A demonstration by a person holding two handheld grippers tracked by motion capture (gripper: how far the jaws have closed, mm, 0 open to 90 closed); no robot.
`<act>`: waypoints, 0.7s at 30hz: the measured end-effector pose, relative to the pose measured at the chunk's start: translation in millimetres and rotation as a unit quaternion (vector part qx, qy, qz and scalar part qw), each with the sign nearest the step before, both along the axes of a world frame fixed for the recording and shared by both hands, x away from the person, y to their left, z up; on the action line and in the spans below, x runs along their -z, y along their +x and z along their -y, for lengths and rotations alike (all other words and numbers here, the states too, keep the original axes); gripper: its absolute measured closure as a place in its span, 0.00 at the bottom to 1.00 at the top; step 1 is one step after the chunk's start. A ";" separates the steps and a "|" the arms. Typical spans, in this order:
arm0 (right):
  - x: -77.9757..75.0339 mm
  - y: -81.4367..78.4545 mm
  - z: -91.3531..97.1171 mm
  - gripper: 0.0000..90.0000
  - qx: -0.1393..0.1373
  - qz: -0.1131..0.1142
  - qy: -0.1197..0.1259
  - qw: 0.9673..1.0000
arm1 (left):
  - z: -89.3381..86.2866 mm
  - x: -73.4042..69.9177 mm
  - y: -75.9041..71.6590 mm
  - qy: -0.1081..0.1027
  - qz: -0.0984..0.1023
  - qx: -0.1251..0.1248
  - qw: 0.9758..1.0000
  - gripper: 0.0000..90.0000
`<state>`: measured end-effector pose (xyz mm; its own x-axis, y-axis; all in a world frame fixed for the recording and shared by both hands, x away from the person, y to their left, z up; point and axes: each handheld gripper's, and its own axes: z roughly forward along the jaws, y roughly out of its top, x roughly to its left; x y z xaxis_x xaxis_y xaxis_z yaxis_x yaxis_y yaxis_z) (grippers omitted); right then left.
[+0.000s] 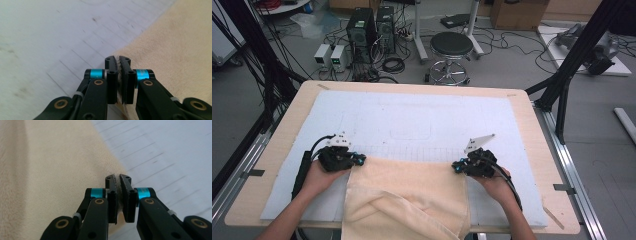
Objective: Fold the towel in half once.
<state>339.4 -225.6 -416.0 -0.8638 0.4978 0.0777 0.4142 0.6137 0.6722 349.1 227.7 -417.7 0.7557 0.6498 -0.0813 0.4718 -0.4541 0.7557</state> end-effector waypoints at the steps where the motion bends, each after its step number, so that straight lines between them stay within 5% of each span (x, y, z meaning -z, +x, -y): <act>1: -4.3 6.7 -0.3 0.95 0.005 0.008 -0.004 1.000 | 1.0 -4.5 6.3 -0.012 0.009 -0.015 1.000 0.95; 12: -54.4 102.1 -1.4 0.95 0.084 0.050 -0.013 0.995 | 17.7 -52.5 87.8 0.004 0.044 -0.105 0.993 0.95; 15: -63.8 119.1 0.3 0.94 0.100 0.051 -0.007 0.994 | 19.7 -58.7 101.1 -0.004 0.047 -0.110 0.993 0.94; 17: -62.3 126.9 1.8 0.83 0.101 0.050 -0.015 0.993 | 20.2 -55.2 105.3 0.009 0.045 -0.109 0.993 0.89; 21: -53.3 125.0 4.4 0.70 0.108 0.041 -0.012 0.993 | 12.7 -47.9 101.2 0.000 0.032 -0.092 0.995 0.75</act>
<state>464.5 -230.0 -362.7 -0.7400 0.6726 -0.0029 0.4813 0.5325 0.6963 450.3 215.1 -369.8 0.6271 0.7781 -0.0375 0.4981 -0.3635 0.7873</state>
